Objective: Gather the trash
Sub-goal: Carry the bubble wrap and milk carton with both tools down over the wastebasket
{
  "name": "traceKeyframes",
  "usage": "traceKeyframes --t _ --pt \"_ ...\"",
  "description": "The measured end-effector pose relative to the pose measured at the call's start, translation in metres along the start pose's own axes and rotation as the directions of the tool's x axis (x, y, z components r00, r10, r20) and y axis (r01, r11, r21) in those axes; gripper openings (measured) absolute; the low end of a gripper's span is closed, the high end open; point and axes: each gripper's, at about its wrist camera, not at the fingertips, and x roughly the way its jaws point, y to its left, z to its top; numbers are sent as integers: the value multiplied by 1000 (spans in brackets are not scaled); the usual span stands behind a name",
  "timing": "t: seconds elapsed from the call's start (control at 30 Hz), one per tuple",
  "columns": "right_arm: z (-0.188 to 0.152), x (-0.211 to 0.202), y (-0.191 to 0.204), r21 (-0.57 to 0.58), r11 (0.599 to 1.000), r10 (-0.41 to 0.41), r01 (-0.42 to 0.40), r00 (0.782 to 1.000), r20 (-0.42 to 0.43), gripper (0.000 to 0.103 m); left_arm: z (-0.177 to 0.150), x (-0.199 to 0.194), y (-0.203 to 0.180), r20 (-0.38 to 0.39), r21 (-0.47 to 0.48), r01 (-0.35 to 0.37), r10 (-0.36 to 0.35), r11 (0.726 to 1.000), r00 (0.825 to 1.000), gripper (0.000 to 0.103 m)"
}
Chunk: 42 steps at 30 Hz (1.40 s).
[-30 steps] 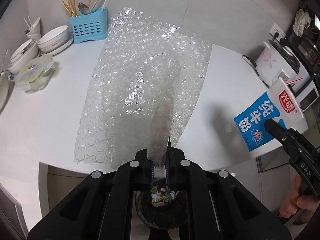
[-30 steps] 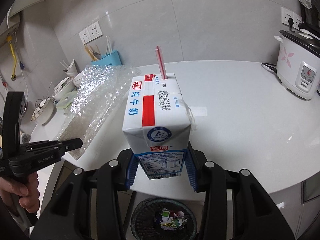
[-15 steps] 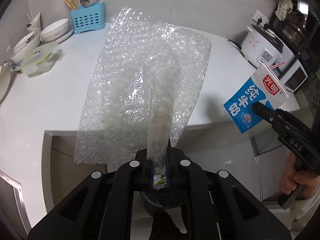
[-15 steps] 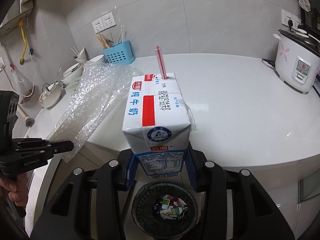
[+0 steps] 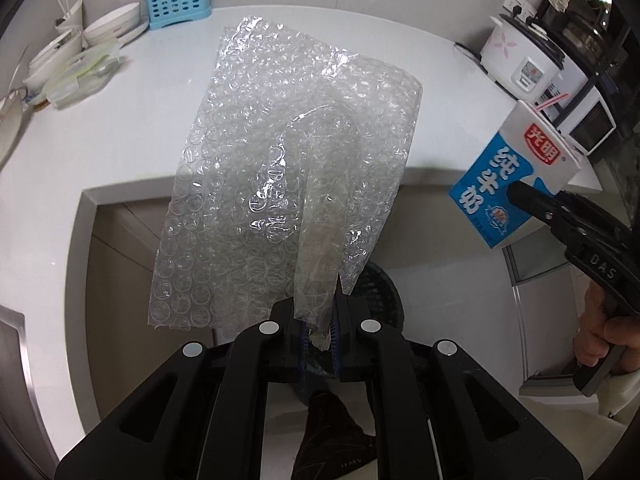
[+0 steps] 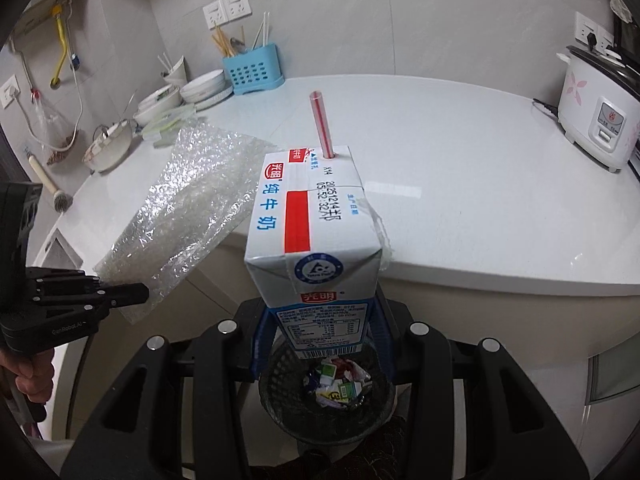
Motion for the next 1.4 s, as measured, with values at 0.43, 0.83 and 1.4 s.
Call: traceKeyframes --t 0.43,0.83,1.4 --pt "-38 22 -2 16 1000 -2 3 996 -90 40 -51 43 -16 -112 49 3 2 999 994 8" --pt "-84 75 -18 40 999 7 1 983 -182 40 -71 116 -3 -200 25 -12 17 1000 980 8" --pt "-119 162 -28 36 999 -18 33 935 -354 40 -81 166 7 -283 -36 -35 23 999 959 8"
